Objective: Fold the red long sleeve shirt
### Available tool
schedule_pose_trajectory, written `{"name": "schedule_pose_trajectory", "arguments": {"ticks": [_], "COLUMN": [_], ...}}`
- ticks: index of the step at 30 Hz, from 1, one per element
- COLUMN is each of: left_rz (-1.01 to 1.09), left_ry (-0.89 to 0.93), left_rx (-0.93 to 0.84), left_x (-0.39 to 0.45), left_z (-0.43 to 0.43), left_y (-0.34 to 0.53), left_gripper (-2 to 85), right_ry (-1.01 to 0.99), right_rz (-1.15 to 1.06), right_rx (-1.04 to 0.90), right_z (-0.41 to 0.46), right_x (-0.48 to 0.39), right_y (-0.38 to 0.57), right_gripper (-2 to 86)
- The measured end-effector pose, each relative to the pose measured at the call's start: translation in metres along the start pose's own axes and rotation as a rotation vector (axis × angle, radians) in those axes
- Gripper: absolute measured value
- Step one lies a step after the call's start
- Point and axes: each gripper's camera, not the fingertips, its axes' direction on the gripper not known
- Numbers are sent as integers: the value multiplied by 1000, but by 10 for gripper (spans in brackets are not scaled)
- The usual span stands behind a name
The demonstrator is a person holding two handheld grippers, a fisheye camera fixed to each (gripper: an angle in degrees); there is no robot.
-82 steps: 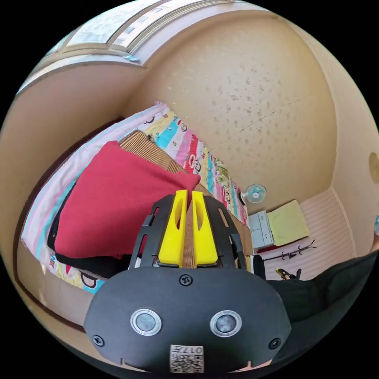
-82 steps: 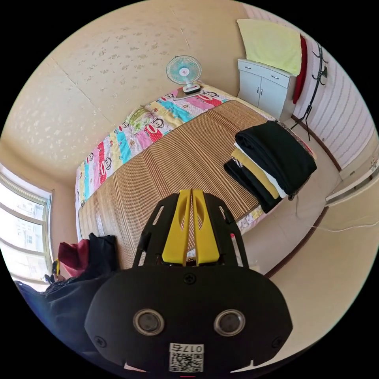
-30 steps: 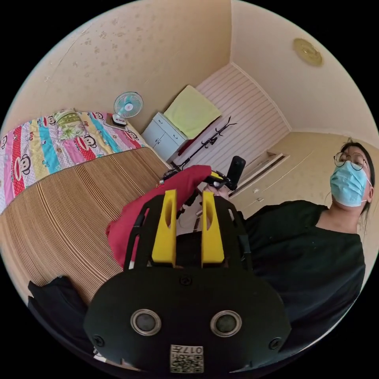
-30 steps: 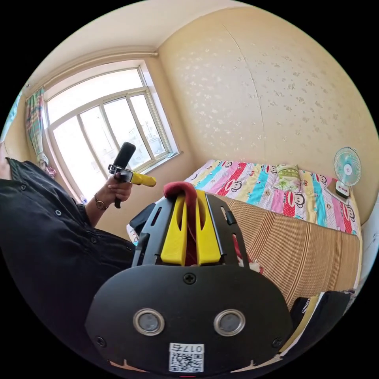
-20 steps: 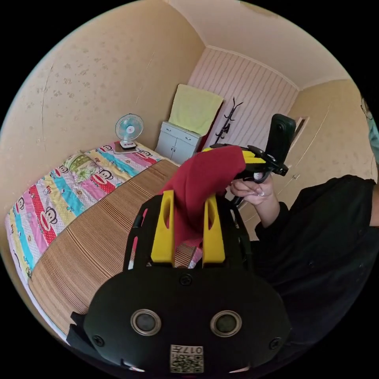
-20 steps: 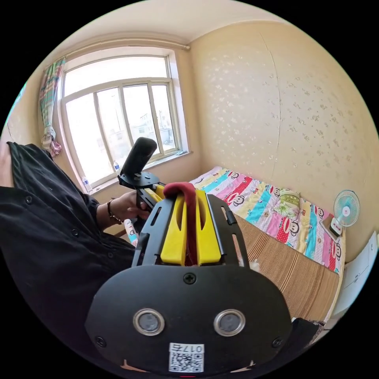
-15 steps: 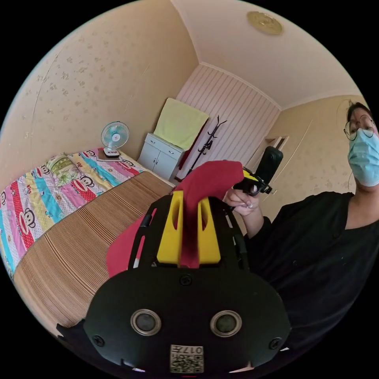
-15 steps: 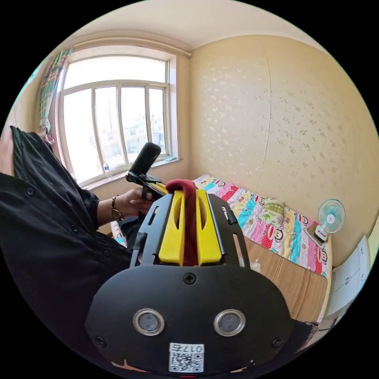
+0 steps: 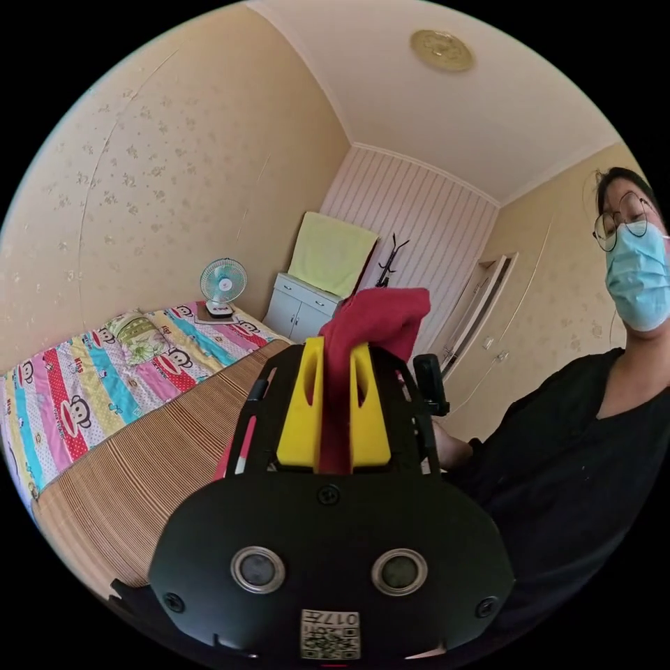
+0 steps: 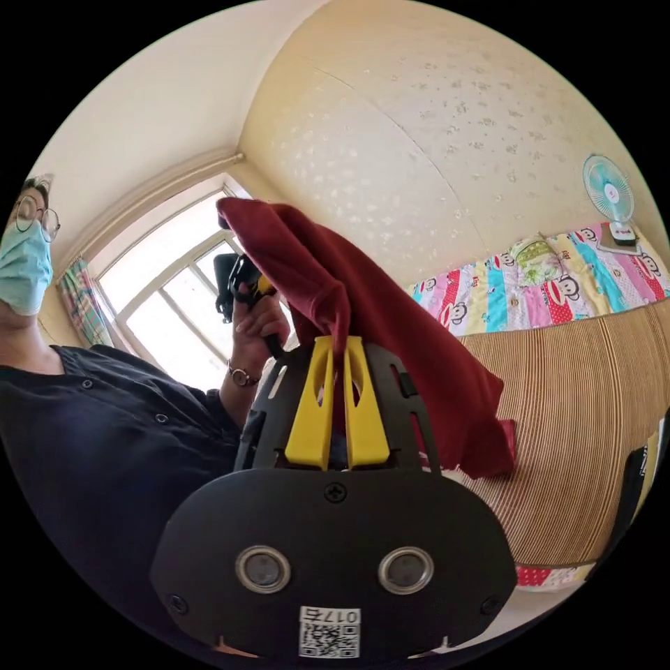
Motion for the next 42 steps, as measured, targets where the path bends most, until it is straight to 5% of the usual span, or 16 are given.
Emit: {"name": "schedule_pose_trajectory", "arguments": {"ticks": [5, 8, 18, 29, 34, 42], "left_rz": [-12, -63, -221, -72, -111, -61], "left_ry": [73, 127, 231, -109, -156, 258], "left_rx": [-139, -231, -44, -232, -207, 83], "left_x": [-41, -56, -75, 2, -5, -64], "left_z": [-14, -4, -33, 69, 62, -51], "left_y": [25, 43, 55, 5, 6, 11], "left_gripper": [65, 65, 102, 160, 118, 0], "right_ry": [301, 293, 481, 585, 573, 466], "right_rz": [-242, -254, -277, -260, -249, -233], "right_rx": [75, 88, 96, 92, 91, 94], "right_z": [-26, -13, 33, 59, 59, 23], "right_x": [-33, -38, -77, -126, -144, -138], "right_y": [-62, -85, -112, -129, -128, -127], "right_gripper": [32, 30, 32, 32, 33, 34]}}
